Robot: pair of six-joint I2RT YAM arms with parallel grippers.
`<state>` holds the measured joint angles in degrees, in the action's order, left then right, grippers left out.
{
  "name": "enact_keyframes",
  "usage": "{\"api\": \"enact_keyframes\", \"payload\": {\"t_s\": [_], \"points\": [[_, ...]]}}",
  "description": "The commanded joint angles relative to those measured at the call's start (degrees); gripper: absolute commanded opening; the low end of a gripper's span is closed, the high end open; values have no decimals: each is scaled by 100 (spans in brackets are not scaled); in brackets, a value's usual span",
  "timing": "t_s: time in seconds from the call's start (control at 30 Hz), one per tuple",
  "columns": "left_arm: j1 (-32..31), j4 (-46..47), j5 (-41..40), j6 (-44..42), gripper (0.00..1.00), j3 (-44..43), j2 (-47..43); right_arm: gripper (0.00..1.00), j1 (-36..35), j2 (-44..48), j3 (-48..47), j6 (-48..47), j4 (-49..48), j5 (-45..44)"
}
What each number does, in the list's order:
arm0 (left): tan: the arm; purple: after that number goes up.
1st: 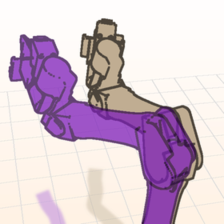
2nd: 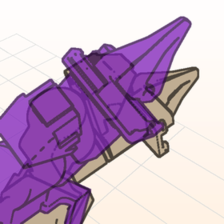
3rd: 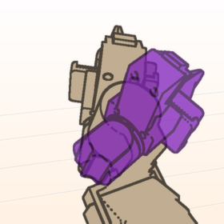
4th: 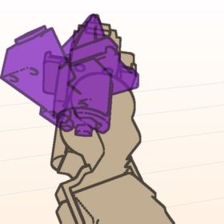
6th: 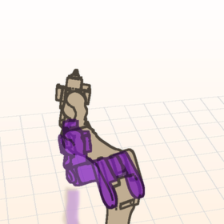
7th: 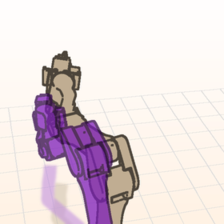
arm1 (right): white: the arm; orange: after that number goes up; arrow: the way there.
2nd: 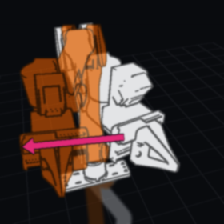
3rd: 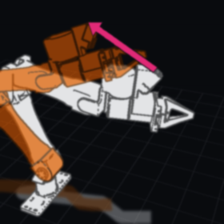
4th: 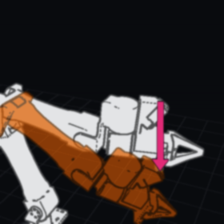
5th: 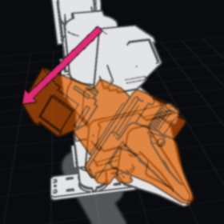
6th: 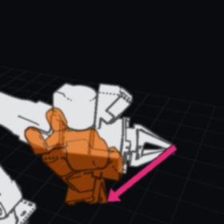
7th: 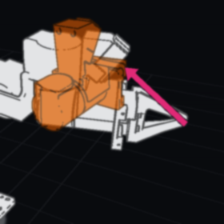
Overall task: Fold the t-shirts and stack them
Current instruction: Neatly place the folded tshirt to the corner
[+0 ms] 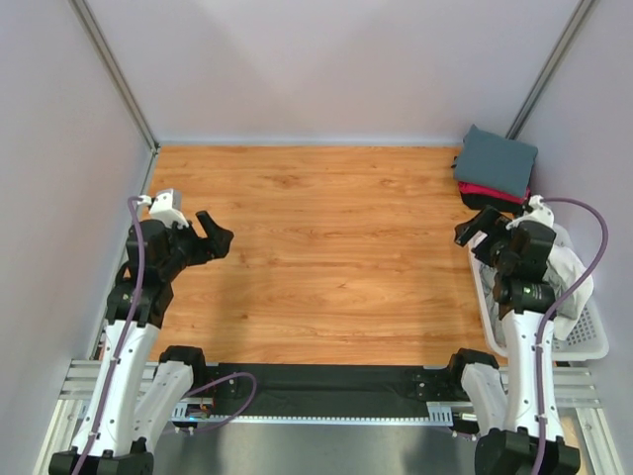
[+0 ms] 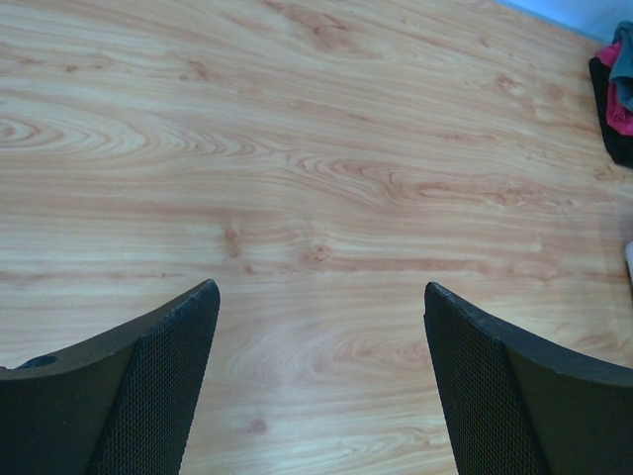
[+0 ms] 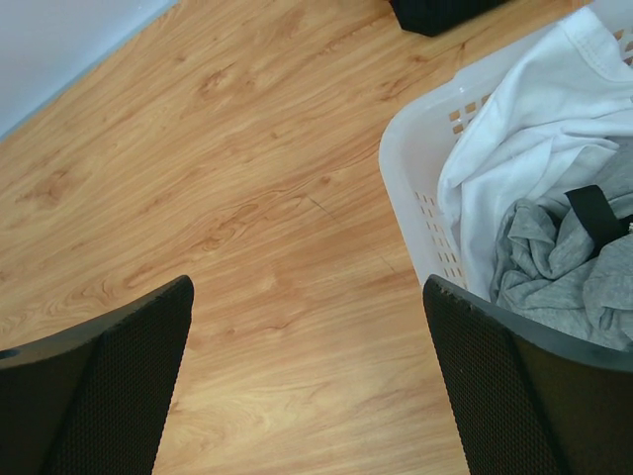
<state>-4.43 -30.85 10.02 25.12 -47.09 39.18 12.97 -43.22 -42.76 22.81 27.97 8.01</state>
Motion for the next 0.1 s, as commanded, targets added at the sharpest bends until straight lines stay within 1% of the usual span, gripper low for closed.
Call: {"api": "enact_keyframes", "payload": {"t_s": [0.0,0.07], "points": [[-6,158,-97,-113,90,-19,2,100,12,-55,-276,-171,-107,-203],[-6,176,-62,-113,90,-46,20,100,12,-116,-355,-189,-46,-386]]}}
